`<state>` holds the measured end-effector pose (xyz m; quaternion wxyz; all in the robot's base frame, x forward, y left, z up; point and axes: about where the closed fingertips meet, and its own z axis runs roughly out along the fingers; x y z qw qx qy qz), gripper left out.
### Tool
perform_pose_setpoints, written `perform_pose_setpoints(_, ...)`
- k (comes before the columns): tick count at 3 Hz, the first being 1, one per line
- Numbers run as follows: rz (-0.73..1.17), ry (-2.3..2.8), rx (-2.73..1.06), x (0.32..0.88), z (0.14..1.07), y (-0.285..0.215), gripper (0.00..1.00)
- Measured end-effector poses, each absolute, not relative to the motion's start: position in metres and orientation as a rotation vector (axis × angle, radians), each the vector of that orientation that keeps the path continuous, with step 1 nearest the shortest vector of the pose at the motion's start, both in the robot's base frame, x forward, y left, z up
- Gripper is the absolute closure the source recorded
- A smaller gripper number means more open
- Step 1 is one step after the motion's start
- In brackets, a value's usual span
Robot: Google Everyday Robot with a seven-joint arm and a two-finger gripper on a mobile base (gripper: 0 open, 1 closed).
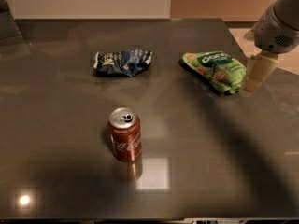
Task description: Pick green rice chip bag
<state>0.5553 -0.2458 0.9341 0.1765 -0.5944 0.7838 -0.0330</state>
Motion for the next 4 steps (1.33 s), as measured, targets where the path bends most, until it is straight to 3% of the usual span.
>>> perform_pose_setpoints(4,0.111,2.619,-1.302,0.643,0.862,-0.276,0.0)
